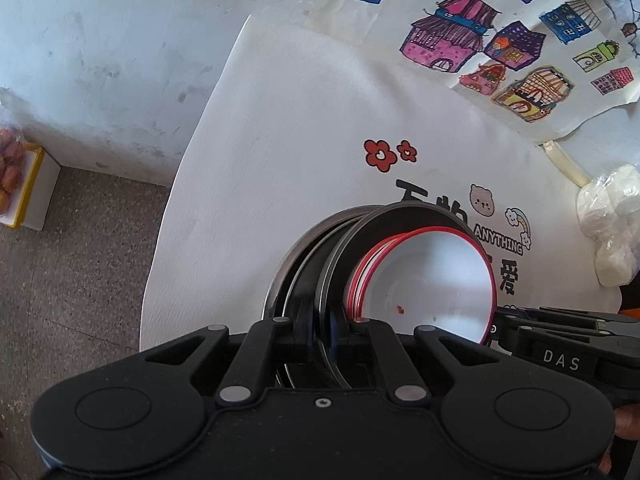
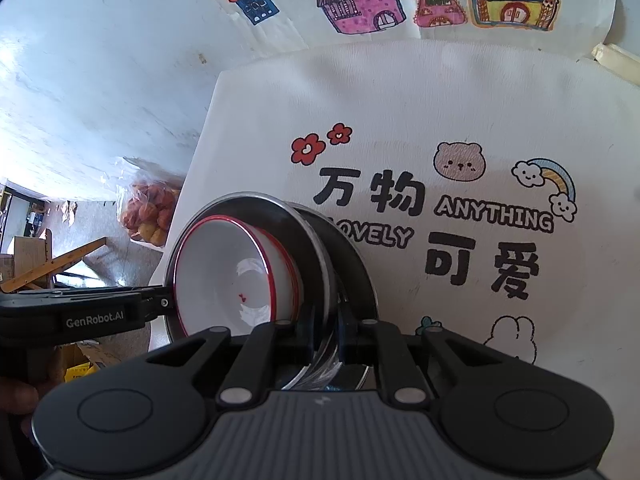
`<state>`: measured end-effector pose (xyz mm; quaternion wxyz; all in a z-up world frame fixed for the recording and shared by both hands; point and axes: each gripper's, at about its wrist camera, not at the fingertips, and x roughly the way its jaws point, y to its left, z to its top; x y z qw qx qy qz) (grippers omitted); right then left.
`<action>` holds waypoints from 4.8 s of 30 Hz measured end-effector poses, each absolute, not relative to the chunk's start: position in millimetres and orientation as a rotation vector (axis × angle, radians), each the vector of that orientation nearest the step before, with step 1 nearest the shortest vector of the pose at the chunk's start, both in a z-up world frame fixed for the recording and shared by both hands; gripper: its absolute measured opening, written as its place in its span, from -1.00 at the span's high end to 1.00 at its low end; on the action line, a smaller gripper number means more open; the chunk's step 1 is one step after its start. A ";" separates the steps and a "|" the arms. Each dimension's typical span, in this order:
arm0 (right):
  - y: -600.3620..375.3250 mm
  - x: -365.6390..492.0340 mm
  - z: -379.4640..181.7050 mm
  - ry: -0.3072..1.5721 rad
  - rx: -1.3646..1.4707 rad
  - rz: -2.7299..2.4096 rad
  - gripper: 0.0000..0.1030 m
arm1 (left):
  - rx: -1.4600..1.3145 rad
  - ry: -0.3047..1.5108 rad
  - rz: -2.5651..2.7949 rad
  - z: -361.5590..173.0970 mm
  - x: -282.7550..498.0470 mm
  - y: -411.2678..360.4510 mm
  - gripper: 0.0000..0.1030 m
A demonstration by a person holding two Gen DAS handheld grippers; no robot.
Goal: Organize plates and bowls
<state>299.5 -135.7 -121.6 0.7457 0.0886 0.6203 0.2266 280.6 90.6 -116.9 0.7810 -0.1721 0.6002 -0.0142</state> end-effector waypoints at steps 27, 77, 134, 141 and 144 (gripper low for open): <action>-127.0 293.8 -128.5 1.382 0.200 0.485 0.72 | -0.352 1.286 -0.010 -116.7 282.5 94.0 0.88; -180.4 212.9 -57.2 1.026 0.160 0.434 -0.99 | -0.172 1.050 0.164 -61.8 194.1 69.2 -0.98; -122.5 -62.1 0.5 0.701 0.207 0.010 -1.00 | -0.050 0.732 -0.331 -13.6 2.7 136.0 -0.98; -120.0 -63.9 1.8 0.698 0.185 0.015 -1.00 | -0.078 0.750 -0.335 -17.6 1.9 138.9 -0.98; -120.1 -64.4 3.6 0.692 0.178 0.011 -1.00 | -0.079 0.753 -0.341 -18.0 0.5 138.0 -0.98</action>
